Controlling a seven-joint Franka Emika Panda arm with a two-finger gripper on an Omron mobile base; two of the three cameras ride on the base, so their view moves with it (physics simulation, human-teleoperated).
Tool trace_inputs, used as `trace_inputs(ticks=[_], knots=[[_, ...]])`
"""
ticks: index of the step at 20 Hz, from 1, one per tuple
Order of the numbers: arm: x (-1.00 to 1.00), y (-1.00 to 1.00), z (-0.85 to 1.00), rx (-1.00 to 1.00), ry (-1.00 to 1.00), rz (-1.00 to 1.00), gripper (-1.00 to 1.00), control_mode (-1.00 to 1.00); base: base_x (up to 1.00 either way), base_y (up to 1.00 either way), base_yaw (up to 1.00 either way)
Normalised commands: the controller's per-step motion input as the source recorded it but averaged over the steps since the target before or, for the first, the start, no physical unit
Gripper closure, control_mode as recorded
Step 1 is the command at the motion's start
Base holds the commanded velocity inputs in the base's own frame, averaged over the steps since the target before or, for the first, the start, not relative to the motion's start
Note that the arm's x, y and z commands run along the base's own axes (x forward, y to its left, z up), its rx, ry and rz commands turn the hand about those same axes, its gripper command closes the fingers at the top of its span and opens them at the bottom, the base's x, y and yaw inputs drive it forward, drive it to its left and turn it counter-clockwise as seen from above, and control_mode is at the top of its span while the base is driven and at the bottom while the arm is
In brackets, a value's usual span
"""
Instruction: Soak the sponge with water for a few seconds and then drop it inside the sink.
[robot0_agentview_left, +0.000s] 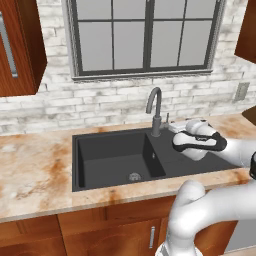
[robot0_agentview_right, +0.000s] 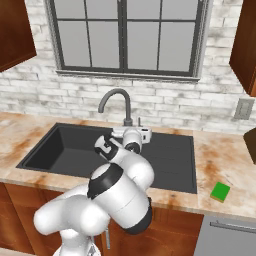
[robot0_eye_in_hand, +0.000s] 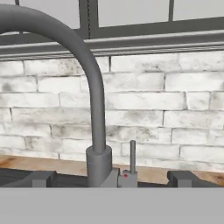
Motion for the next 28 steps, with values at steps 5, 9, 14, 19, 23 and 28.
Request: trace_inputs(ticks=[5, 9, 14, 19, 23, 28], knots=[[0.32, 0.0, -0.25, 0.0, 0.0, 0.0, -1.0, -1.0, 0.0, 0.0, 0.0], [0.41, 0.0, -0.27, 0.0, 0.0, 0.0, -1.0, -1.0, 0.0, 0.0, 0.0], [0.47, 0.0, -0.32, 0.0, 0.0, 0.0, -1.0, -1.0, 0.0, 0.0, 0.0], [0.46, 0.0, -0.32, 0.0, 0.0, 0.0, -1.0, -1.0, 0.0, 0.0, 0.0], [0.4, 0.0, -0.29, 0.0, 0.0, 0.0, -1.0, -1.0, 0.0, 0.0, 0.0], [0.41, -0.04, -0.17, 0.0, 0.0, -0.01, -1.0, -1.0, 0.0, 0.0, 0.0]])
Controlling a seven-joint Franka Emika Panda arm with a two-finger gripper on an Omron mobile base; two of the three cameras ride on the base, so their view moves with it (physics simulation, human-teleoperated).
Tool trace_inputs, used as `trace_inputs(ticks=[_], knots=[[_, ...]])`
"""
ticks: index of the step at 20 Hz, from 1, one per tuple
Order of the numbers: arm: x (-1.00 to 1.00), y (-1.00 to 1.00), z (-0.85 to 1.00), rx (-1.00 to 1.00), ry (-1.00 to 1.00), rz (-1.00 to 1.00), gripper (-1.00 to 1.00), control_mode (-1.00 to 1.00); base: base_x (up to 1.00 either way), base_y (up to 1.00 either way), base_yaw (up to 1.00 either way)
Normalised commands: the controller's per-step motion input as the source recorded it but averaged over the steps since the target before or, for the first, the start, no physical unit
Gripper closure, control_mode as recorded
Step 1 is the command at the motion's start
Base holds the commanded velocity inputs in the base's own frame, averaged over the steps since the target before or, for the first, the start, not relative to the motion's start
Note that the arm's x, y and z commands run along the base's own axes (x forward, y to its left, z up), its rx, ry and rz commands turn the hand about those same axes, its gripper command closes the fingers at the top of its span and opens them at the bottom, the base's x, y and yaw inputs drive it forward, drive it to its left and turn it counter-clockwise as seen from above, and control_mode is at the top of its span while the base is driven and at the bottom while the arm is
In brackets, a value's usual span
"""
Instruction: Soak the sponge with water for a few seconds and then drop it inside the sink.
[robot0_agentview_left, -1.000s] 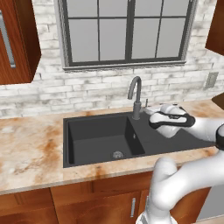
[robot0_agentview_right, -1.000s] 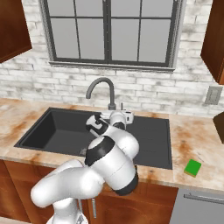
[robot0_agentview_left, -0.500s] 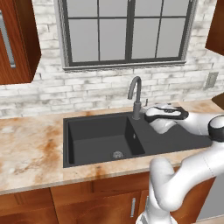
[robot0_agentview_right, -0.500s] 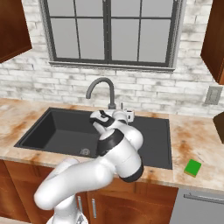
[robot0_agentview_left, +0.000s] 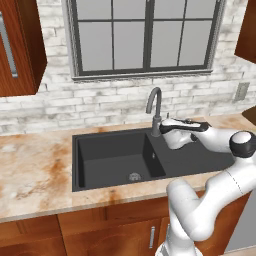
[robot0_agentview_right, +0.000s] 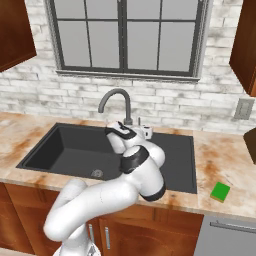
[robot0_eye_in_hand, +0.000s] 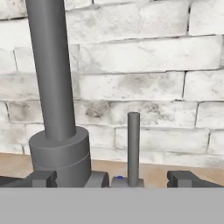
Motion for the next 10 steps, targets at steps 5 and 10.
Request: trace_inputs(ticks=[5, 10], knots=[[0.3, -0.04, -0.04, 0.0, 0.0, -0.01, -1.0, -1.0, 0.0, 0.0, 0.0], [0.08, -0.05, 0.0, 0.0, 0.0, 0.0, -1.0, -1.0, 0.0, 0.0, 0.0]])
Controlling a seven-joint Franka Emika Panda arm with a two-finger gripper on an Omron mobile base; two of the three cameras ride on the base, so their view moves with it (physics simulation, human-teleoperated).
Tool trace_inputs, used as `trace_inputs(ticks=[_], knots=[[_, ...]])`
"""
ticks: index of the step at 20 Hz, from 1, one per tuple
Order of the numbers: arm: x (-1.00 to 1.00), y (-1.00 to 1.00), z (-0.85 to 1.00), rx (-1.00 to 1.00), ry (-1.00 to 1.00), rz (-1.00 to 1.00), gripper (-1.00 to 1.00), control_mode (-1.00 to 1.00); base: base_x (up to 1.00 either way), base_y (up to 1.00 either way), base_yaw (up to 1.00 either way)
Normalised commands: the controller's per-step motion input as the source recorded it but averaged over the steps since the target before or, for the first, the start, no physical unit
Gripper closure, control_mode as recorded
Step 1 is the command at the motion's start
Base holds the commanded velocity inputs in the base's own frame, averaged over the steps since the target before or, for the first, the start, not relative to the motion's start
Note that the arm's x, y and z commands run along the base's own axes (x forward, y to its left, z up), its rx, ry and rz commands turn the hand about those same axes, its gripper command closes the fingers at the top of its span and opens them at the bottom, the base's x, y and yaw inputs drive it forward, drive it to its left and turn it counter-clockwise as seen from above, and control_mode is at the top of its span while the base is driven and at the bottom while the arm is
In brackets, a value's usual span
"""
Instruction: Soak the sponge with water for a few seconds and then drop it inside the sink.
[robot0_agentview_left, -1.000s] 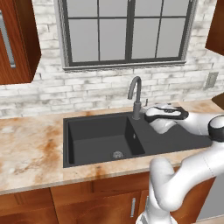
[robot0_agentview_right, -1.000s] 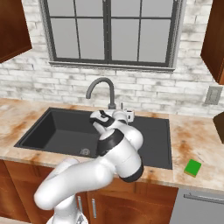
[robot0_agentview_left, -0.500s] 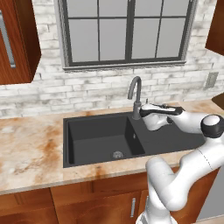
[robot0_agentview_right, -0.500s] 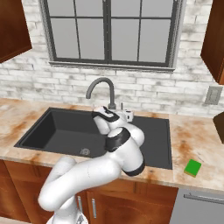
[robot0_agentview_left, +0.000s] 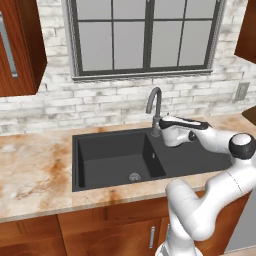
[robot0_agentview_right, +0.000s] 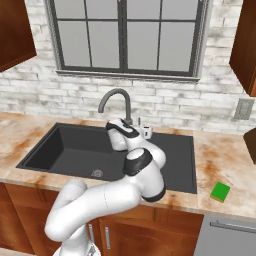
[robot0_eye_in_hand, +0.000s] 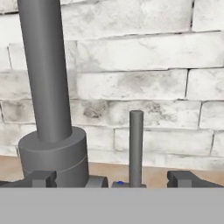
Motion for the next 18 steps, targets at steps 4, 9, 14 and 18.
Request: trace_inputs(ticks=[4, 9, 14, 18], knots=[[0.0, -0.15, 0.0, 0.0, 0.0, 0.0, -1.0, -1.0, 0.0, 0.0, 0.0], [0.0, -0.18, 0.0, 0.0, -0.02, 0.0, -1.0, -1.0, 0.0, 0.0, 0.0], [0.02, -0.1, 0.0, 0.0, -0.04, 0.0, -1.0, -1.0, 0.0, 0.0, 0.0], [0.19, -0.02, 0.0, 0.0, 0.0, 0.0, -1.0, -1.0, 0.0, 0.0, 0.0]])
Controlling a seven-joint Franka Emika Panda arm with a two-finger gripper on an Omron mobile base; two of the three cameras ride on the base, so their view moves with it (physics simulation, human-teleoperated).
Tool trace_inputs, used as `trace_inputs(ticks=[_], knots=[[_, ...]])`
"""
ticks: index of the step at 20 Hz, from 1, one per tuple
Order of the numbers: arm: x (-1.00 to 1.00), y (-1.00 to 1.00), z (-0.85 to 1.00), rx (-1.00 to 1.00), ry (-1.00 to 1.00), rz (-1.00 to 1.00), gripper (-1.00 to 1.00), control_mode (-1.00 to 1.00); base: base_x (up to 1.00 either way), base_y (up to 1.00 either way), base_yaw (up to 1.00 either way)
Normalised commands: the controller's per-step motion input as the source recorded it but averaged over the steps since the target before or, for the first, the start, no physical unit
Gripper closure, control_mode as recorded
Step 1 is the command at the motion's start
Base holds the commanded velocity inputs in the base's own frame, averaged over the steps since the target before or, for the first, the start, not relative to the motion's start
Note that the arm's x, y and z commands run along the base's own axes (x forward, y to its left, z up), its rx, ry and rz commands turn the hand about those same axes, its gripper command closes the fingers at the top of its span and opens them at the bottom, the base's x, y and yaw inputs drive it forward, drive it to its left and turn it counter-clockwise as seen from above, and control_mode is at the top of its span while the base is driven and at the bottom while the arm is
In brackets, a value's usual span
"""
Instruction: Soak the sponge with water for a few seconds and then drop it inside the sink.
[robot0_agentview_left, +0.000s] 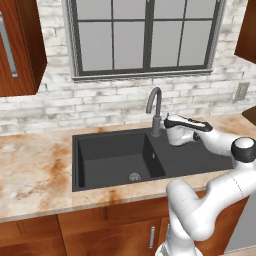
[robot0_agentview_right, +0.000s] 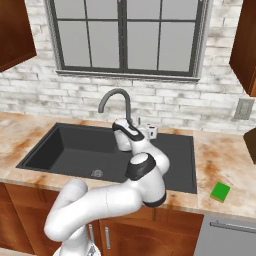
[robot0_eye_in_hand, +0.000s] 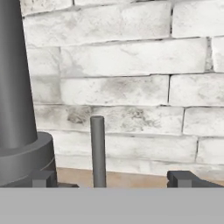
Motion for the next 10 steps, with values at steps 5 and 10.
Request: trace_inputs(ticks=[5, 10], knots=[[0.21, 0.0, -0.03, 0.0, 0.0, 0.0, -1.0, -1.0, 0.0, 0.0, 0.0], [0.25, 0.0, -0.06, 0.0, 0.0, 0.0, -1.0, -1.0, 0.0, 0.0, 0.0]])
